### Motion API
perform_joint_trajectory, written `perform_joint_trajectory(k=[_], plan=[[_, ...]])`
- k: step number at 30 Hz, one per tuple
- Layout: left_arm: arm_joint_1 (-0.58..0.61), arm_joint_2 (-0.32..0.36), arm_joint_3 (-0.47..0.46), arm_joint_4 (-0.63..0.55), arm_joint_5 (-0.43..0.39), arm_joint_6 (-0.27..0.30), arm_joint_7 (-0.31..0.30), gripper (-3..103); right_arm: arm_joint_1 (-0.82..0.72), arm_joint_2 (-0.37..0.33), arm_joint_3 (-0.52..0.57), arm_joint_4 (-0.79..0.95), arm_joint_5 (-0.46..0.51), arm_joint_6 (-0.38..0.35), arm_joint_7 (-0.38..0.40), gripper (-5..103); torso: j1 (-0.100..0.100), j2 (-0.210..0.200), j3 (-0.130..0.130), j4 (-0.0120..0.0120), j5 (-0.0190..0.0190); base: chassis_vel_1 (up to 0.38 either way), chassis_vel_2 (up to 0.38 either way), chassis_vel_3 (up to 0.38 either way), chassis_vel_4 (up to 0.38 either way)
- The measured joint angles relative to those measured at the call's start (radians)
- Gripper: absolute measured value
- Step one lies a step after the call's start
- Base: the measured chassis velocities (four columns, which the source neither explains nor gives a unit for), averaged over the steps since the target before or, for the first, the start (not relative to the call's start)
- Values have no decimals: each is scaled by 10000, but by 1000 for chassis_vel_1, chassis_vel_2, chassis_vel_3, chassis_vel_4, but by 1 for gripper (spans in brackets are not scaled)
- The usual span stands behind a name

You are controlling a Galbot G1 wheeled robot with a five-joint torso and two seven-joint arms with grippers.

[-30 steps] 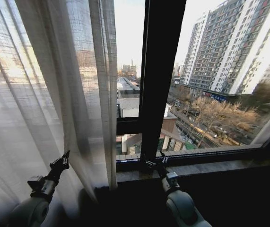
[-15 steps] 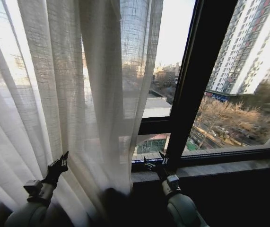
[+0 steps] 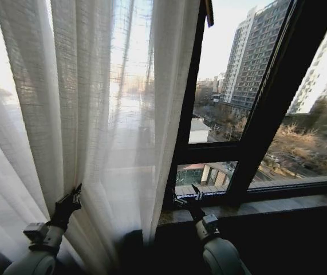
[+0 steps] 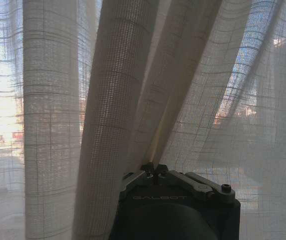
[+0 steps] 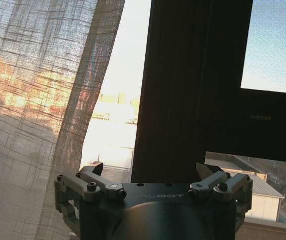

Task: Open the curtains by pulling them apart, changing their state from closed to fully open.

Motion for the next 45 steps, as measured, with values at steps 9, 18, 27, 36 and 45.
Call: perform_joint_trajectory(k=[9,18,27,36,45], plan=[[172,-120,-92,-174,17,-116,-4,0,-131,58,-95,80,-163,272,-146,100,0,0,0,0,4,357,349,-363,-354],[396,-270,-352,-370,33,-126,-46,0,-78,58,-131,2,-220,514,-231,100,0,0,-1,4,-5,207,183,-205,-192],[741,-135,-2100,245,-660,-338,-371,0,-85,5,-136,-285,-203,736,-301,100,0,-2,1,-4,7,-25,-13,23,17],[787,344,-4833,2206,-1754,-553,-1443,0,169,-11,-335,-687,-192,846,-422,100,0,-1,0,4,-4,-7,0,4,5],[424,870,-6564,4224,-1307,-385,-3417,0,477,9,-528,-1044,-176,847,-423,100,0,-2,1,1,0,0,0,0,0]])
